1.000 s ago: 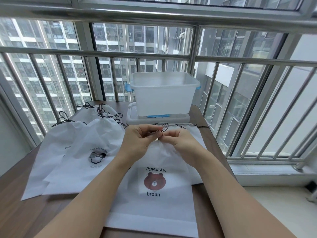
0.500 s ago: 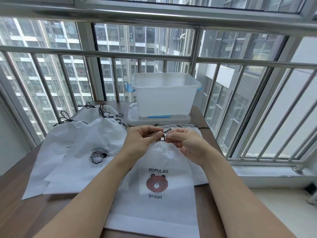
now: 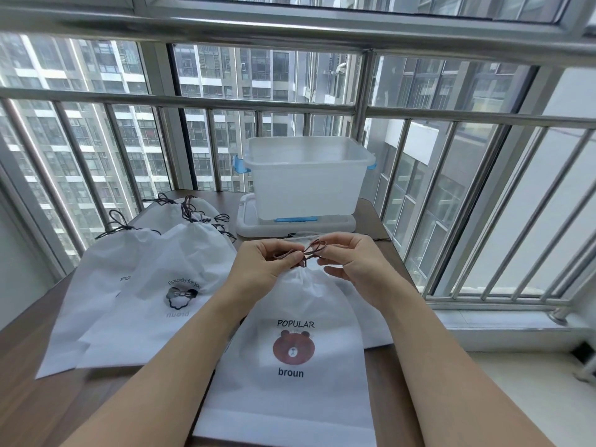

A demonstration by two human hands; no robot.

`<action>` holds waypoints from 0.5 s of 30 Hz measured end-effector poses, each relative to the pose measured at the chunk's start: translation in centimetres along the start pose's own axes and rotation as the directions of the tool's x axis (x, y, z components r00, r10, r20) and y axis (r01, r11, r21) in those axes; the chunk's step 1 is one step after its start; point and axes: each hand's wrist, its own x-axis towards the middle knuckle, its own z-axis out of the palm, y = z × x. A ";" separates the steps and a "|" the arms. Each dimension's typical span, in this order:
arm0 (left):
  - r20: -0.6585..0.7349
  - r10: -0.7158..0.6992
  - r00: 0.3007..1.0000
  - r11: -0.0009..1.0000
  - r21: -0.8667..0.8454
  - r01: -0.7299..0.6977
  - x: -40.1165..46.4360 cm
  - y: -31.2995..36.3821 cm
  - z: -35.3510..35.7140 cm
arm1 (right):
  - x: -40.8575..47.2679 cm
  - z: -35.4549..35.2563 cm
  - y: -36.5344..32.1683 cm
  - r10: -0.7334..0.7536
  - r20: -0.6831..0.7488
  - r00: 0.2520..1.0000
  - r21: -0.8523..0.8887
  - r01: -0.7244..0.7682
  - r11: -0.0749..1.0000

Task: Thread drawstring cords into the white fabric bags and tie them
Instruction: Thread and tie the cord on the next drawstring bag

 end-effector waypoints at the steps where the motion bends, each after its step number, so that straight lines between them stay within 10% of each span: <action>1: -0.007 -0.007 1.000 1.000 -0.013 0.007 0.0 0.0 0.0 | 0.0 0.0 0.0 -0.011 0.010 1.000 -0.008 0.011 1.000; 15: -0.006 -0.012 1.000 1.000 0.007 0.012 -0.4 0.4 0.4 | 0.3 0.3 0.2 -0.171 0.084 0.982 0.079 0.165 0.983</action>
